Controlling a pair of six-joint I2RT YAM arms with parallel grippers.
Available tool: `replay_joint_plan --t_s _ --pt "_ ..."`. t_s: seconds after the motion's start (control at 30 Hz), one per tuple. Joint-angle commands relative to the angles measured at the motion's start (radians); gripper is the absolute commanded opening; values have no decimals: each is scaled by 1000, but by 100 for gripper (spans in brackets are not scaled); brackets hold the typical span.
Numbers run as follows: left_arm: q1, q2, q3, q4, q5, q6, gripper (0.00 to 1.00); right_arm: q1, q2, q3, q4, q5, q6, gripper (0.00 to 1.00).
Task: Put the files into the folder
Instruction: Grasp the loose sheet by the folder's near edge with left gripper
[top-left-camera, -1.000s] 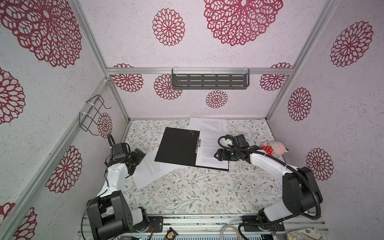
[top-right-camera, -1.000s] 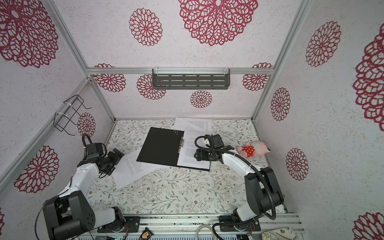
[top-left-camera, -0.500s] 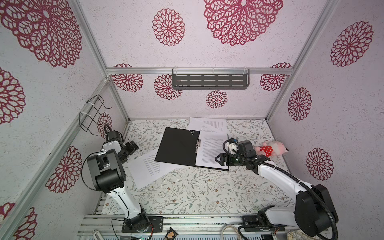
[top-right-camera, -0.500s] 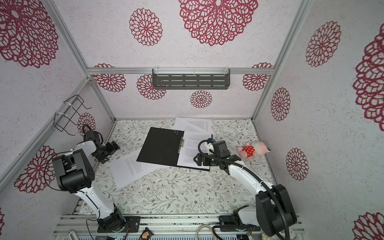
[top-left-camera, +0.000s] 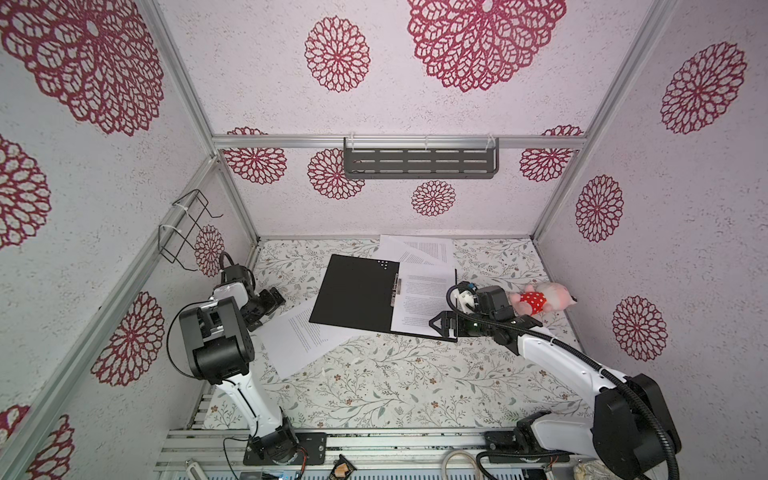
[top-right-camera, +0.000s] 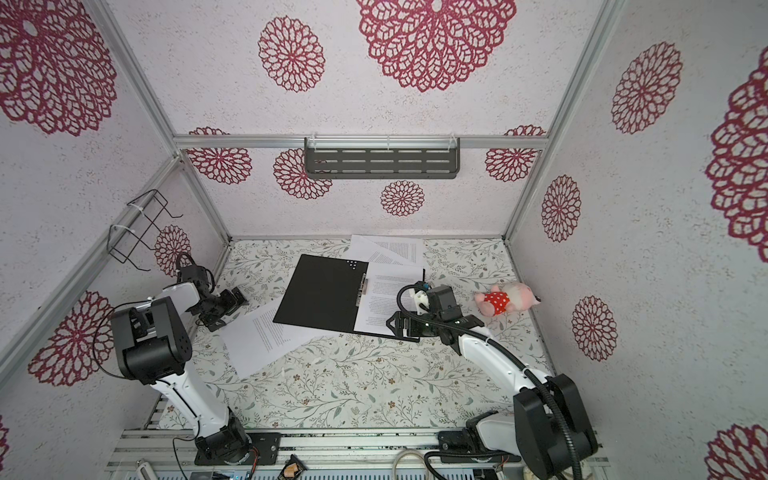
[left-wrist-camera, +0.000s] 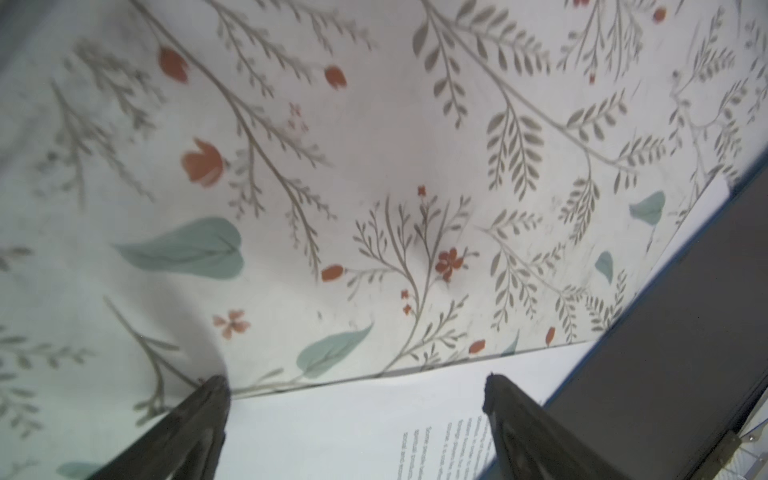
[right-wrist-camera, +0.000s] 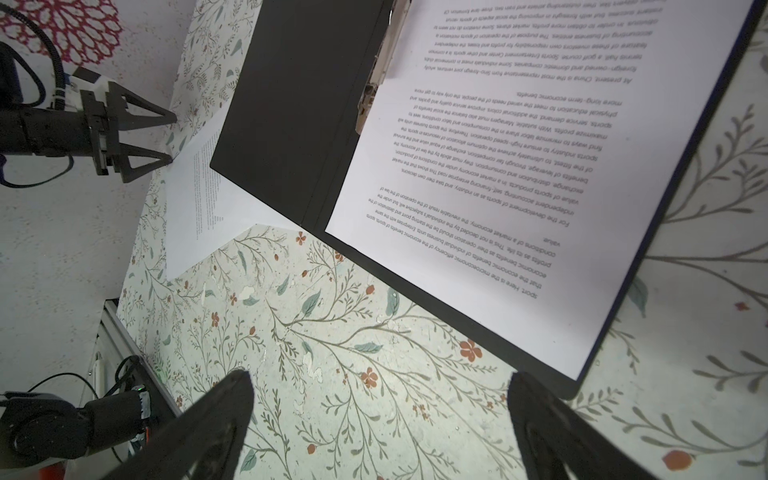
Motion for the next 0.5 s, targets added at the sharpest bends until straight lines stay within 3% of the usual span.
replay_joint_plan --t_s 0.0,0.1,0.2,0.33,0.47 --pt "-53 -18 -122 -119 -42 -53 99 4 -33 6 25 -21 -7 99" --pt "-106 -61 -194 -133 -39 -92 99 4 -35 1 22 -27 -3 99" --pt "-169 -152 -261 -151 -103 -148 99 4 -45 -12 20 -27 12 99" --pt "-207 -268 -312 -150 -22 -215 99 4 -53 -21 17 -31 25 98" --pt "-296 -291 -348 -136 47 -235 99 3 -62 -16 -6 -35 24 97"
